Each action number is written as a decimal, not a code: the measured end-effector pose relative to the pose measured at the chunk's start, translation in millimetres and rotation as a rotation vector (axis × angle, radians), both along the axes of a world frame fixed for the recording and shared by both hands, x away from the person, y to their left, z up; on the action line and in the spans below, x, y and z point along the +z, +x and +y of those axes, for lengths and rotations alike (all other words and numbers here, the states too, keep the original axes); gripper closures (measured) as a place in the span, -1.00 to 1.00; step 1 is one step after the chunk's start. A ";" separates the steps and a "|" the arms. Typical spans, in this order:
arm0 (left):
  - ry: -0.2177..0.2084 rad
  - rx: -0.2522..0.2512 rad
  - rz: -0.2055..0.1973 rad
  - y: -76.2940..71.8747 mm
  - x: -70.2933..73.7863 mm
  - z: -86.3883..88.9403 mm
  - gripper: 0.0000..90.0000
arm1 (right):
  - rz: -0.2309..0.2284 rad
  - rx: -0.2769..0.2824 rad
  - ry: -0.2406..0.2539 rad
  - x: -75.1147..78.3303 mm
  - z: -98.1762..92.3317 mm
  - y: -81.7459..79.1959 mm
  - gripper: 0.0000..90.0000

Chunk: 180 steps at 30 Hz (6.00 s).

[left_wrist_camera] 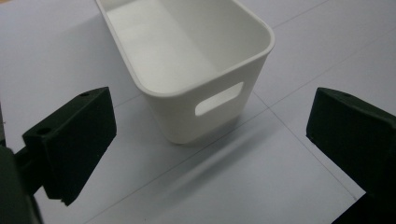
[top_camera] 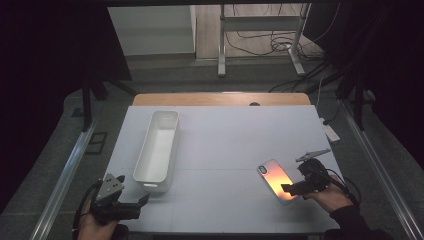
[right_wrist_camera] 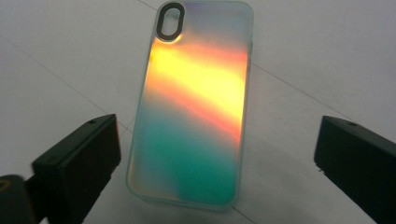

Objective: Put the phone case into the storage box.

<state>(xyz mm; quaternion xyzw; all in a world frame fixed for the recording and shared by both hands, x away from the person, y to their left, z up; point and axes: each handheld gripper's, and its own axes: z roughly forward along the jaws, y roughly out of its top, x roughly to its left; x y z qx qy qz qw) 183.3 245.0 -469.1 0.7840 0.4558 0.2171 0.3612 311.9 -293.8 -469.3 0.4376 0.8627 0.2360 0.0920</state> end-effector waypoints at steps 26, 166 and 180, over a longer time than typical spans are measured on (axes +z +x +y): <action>0.005 -0.006 0.000 0.2 -0.3 -0.7 -0.95 | 0.030 -0.009 -0.028 -15.1 30.6 7.4 -1.00; -0.261 -0.336 -0.054 62.6 31.6 -68.2 -1.00 | -0.224 0.197 0.291 42.7 52.3 -6.1 -0.63; -0.307 -0.406 -0.047 77.7 35.8 -87.4 -1.00 | -0.245 0.250 0.342 47.4 62.4 -8.4 -0.63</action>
